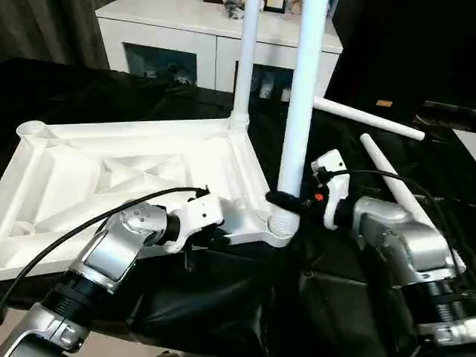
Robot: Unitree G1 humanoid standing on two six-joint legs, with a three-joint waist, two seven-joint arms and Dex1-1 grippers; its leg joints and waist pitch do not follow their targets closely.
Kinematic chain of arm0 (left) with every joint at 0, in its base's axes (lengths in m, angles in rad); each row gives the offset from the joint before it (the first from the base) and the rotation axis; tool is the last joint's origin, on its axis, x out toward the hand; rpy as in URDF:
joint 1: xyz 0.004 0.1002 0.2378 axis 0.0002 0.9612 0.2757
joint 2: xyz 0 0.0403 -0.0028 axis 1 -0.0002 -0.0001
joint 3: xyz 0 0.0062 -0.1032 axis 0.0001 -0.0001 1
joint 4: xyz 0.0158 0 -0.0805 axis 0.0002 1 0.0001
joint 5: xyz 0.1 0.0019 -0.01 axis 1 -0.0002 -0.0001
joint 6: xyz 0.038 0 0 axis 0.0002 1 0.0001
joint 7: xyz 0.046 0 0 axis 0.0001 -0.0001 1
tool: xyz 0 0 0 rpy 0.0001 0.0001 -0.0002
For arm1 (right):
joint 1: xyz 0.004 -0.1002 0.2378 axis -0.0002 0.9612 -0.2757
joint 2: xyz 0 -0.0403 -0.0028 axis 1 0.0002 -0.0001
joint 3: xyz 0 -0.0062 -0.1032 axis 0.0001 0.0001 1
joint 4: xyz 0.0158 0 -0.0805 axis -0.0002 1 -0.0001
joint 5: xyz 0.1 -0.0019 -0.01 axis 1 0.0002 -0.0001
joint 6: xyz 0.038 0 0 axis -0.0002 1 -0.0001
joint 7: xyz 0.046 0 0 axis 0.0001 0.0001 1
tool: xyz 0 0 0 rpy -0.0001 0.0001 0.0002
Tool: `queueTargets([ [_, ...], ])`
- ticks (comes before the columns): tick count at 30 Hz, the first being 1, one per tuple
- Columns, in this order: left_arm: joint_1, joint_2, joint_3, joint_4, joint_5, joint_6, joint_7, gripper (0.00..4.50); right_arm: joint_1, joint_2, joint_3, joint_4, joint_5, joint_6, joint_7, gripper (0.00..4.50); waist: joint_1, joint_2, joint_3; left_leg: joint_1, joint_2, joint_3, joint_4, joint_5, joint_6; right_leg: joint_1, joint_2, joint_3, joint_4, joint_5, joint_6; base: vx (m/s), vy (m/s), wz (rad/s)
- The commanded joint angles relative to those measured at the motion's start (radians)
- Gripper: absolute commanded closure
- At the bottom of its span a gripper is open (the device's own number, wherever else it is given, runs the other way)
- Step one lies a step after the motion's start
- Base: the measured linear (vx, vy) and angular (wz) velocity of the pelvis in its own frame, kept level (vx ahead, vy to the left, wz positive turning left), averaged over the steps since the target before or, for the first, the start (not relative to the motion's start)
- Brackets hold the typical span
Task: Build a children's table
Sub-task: Insert table leg to table base
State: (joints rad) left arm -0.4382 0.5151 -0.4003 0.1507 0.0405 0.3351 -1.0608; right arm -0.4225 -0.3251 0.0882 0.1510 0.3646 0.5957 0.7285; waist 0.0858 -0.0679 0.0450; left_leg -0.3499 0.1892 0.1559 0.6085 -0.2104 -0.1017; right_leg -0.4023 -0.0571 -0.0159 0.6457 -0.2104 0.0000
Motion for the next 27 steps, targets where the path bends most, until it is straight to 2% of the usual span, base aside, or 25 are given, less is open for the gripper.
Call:
queueTargets([
  [1, 0.007, -0.001, -0.010, -0.008, 0.008, -0.003, 0.009, 4.50, -0.014, 0.005, -0.022, 0.046, 0.001, -0.032, -0.016, 2.64, -0.004, 0.014, -0.052, -0.002, 0.029, 0.000, -0.083, -0.142, -0.017, 0.046, -0.062, 0.034, -0.078, -0.093, -0.204, 0.000, 0.000, 0.00],
  [4, 0.009, -0.011, 0.003, -0.014, -0.002, 0.011, 0.020, 4.50, -0.024, 0.029, -0.029, 0.085, 0.010, -0.042, -0.018, 2.64, -0.005, 0.014, -0.049, -0.001, 0.029, 0.001, -0.086, -0.161, -0.018, 0.046, -0.063, 0.034, -0.081, -0.124, -0.203, 0.000, 0.000, 0.00],
  [6, 0.006, -0.015, 0.014, -0.012, -0.008, 0.016, 0.026, 4.50, -0.021, 0.039, -0.026, 0.098, 0.013, -0.043, -0.009, 2.64, -0.004, 0.007, -0.048, 0.000, 0.030, 0.001, -0.085, -0.170, -0.016, 0.046, -0.065, 0.035, -0.084, -0.150, -0.197, 0.000, 0.000, 0.00],
  [7, 0.004, -0.016, 0.019, -0.006, -0.008, 0.015, 0.032, 4.50, -0.017, 0.043, -0.022, 0.108, 0.008, -0.053, -0.005, 2.64, -0.004, 0.011, -0.047, -0.001, 0.030, 0.001, -0.086, -0.173, -0.016, 0.045, -0.066, 0.035, -0.085, -0.167, -0.193, 0.000, 0.000, 0.00],
  [9, 0.003, -0.019, 0.032, 0.004, -0.009, 0.014, 0.047, 4.50, -0.004, 0.051, -0.026, 0.118, 0.007, -0.067, -0.002, 2.64, -0.005, 0.008, -0.047, 0.000, 0.031, 0.001, -0.087, -0.182, -0.016, 0.044, -0.065, 0.035, -0.088, -0.189, -0.186, 0.000, 0.000, 0.00],
  [14, -0.004, -0.045, 0.075, 0.020, -0.031, 0.034, 0.094, 4.50, 0.043, 0.079, -0.064, 0.131, 0.031, -0.116, -0.003, 2.64, -0.005, 0.010, -0.047, 0.000, 0.031, 0.001, -0.087, -0.183, -0.014, 0.041, -0.066, 0.036, -0.089, -0.197, -0.182, 0.000, 0.000, 0.00],
  [17, -0.017, -0.076, 0.107, 0.037, -0.042, 0.058, 0.139, 4.50, 0.117, 0.116, -0.111, 0.138, 0.047, -0.211, -0.020, 2.64, -0.001, 0.009, -0.048, -0.001, 0.032, 0.002, -0.087, -0.178, -0.008, 0.042, -0.069, 0.037, -0.090, -0.178, -0.185, 0.000, 0.000, 0.00],
  [18, -0.020, -0.083, 0.113, 0.040, -0.046, 0.064, 0.146, 4.50, 0.134, 0.124, -0.117, 0.139, 0.044, -0.238, -0.027, 2.64, 0.000, 0.014, -0.047, 0.002, 0.033, 0.003, -0.089, -0.186, -0.008, 0.039, -0.066, 0.037, -0.091, -0.176, -0.187, 0.000, 0.000, 0.00],
  [19, -0.021, -0.084, 0.113, 0.040, -0.046, 0.064, 0.146, 4.50, 0.134, 0.124, -0.117, 0.139, 0.044, -0.239, -0.027, 2.64, -0.001, 0.012, -0.046, -0.001, 0.032, 0.001, -0.090, -0.186, -0.008, 0.041, -0.066, 0.036, -0.091, -0.178, -0.188, 0.000, 0.000, 0.00],
  [21, -0.034, -0.099, 0.123, 0.053, -0.052, 0.067, 0.164, 4.50, 0.175, 0.162, -0.144, 0.148, 0.047, -0.318, -0.046, 2.64, -0.002, 0.011, -0.044, -0.001, 0.032, 0.002, -0.092, -0.211, -0.005, 0.039, -0.067, 0.037, -0.097, -0.222, -0.178, 0.000, 0.000, 0.00],
  [22, -0.034, -0.100, 0.123, 0.054, -0.052, 0.067, 0.164, 4.50, 0.178, 0.165, -0.147, 0.149, 0.046, -0.325, -0.048, 2.64, -0.002, 0.011, -0.044, -0.001, 0.032, 0.001, -0.092, -0.219, -0.005, 0.038, -0.068, 0.037, -0.098, -0.238, -0.173, 0.000, 0.000, 0.00],
  [23, -0.038, -0.102, 0.122, 0.057, -0.053, 0.065, 0.165, 4.50, 0.196, 0.182, -0.154, 0.163, 0.032, -0.378, -0.064, 2.65, -0.002, 0.012, -0.043, 0.001, 0.033, -0.001, -0.094, -0.237, -0.005, 0.036, -0.068, 0.037, -0.101, -0.274, -0.167, 0.000, 0.000, 0.00],
  [24, -0.039, -0.103, 0.121, 0.058, -0.052, 0.063, 0.165, 4.50, 0.206, 0.191, -0.155, 0.172, 0.021, -0.409, -0.074, 2.65, -0.004, 0.021, -0.042, 0.003, 0.033, 0.000, -0.096, -0.253, -0.010, 0.032, -0.068, 0.038, -0.106, -0.292, -0.161, 0.000, 0.000, 0.00],
  [25, -0.039, -0.103, 0.121, 0.058, -0.052, 0.063, 0.165, 4.50, 0.206, 0.191, -0.155, 0.172, 0.021, -0.409, -0.074, 2.65, -0.006, 0.018, -0.042, 0.001, 0.033, -0.002, -0.096, -0.259, -0.011, 0.033, -0.068, 0.037, -0.105, -0.300, -0.159, 0.000, 0.000, 0.00],
  [26, -0.040, -0.106, 0.121, 0.058, -0.051, 0.063, 0.166, 4.50, 0.226, 0.203, -0.152, 0.184, -0.001, -0.463, -0.090, 2.65, -0.005, 0.017, -0.043, -0.001, 0.032, -0.002, -0.096, -0.246, -0.007, 0.035, -0.069, 0.038, -0.106, -0.300, -0.153, 0.000, 0.000, 0.00],
  [27, -0.040, -0.107, 0.121, 0.057, -0.050, 0.064, 0.167, 4.50, 0.233, 0.206, -0.150, 0.187, -0.008, -0.481, -0.094, 2.65, -0.005, 0.019, -0.042, 0.000, 0.032, -0.001, -0.096, -0.246, -0.006, 0.033, -0.068, 0.039, -0.106, -0.300, -0.154, 0.000, 0.000, 0.00],
])
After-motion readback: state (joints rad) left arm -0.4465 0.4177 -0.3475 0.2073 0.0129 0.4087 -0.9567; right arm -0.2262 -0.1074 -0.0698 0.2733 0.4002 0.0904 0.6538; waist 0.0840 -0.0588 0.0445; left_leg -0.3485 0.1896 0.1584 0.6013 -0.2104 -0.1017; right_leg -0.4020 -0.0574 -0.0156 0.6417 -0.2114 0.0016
